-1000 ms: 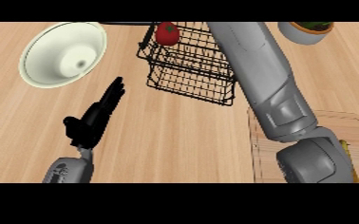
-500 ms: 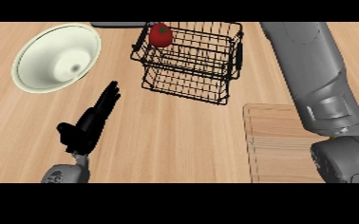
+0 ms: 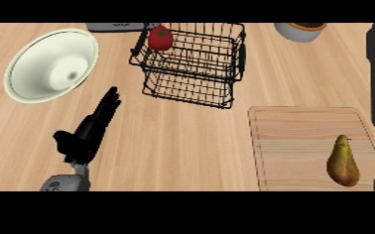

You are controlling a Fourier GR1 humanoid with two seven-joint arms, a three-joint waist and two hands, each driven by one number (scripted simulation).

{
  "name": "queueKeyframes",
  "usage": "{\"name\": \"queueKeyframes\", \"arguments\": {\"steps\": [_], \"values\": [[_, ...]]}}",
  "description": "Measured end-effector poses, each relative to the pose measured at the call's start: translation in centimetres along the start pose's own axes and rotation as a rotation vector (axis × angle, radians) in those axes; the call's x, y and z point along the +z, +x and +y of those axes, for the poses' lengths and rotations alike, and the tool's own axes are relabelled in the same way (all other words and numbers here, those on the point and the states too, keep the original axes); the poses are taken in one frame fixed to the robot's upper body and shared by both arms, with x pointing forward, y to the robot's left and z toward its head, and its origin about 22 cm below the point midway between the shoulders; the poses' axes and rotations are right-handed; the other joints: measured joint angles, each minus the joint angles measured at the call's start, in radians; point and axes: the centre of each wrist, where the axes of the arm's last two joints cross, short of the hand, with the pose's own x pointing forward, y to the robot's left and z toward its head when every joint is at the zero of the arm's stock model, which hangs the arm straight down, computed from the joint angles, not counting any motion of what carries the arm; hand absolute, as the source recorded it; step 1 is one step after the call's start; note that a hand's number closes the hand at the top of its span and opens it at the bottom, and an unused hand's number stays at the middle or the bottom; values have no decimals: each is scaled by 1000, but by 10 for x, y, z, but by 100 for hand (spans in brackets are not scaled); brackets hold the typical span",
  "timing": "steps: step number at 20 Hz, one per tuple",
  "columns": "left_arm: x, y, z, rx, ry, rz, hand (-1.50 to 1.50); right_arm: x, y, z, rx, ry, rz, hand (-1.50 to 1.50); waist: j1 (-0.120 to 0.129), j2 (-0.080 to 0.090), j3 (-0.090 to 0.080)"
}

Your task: Pick the tomato from the cutting board and place it in the tiered basket

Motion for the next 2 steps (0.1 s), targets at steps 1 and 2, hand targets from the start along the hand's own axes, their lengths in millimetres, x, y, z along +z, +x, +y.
{"name": "queueKeyframes", "arguments": {"steps": [1, 2], "values": [[1, 0, 3, -2, 2, 0, 0, -3, -1, -20, -2, 0, -5, -150, -3, 0, 0], [2, -3, 1, -4, 1, -1, 0, -3, -8, -37, 2, 2, -4, -150, -4, 0, 0]]}}
